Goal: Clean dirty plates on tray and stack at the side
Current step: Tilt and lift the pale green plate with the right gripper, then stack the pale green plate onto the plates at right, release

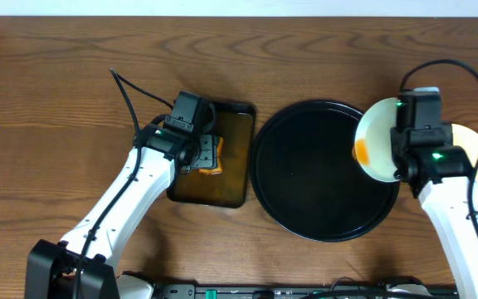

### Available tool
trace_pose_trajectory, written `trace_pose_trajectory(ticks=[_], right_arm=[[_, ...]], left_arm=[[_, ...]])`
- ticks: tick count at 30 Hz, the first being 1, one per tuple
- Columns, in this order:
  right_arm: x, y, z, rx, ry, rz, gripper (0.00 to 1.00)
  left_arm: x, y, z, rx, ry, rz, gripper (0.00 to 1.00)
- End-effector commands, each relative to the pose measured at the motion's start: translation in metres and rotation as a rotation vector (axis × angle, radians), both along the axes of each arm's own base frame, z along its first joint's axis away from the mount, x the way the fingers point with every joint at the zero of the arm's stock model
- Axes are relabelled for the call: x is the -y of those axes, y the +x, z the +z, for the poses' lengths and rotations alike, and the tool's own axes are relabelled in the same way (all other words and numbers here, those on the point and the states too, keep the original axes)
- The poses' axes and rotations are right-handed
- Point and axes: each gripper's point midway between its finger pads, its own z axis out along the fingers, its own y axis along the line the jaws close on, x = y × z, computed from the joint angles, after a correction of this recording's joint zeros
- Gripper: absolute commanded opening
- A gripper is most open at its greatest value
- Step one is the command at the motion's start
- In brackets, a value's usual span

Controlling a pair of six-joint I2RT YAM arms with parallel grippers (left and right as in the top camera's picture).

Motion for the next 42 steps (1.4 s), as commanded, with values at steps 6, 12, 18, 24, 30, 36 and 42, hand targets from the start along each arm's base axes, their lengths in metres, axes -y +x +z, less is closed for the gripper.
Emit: trace_pose_trajectory(ticks=[6,12,18,24,30,36,42], right_arm=[[-0.003,-0.005,0.042,-0.028,-0.377,0.045,0.01],[-0.023,-0.005,0.056,-0.019,-0.478,0.095,0.01],[-0.038,-0.004,0.061,0.003,-0.509,0.126,0.01],[-0.041,-0.003,0.062,0.014,-0.506,0.131,0.01],[-0.042,-0.001,0.064,0.032,-0.497,0.126,0.01],[-0.043,0.009,0.043,0.126,-0.242,0.079,0.01],[0.006,0.009,0.026,0.215,0.004,-0.156,0.01]], left_arm=[[-0.003,-0.001,0.001,0.004,0.011,0.005,0.69],[-0.003,-0.001,0.001,0.004,0.011,0.005,0.69],[-0.003,-0.001,0.001,0.004,0.011,0.005,0.69],[-0.003,-0.001,0.001,0.004,0.011,0.005,0.69],[-0.003,-0.001,0.001,0.004,0.011,0.005,0.69],[-0.004,-0.001,0.001,0.001,0.013,0.005,0.69],[-0.004,-0.001,0.001,0.001,0.013,0.005,0.69]])
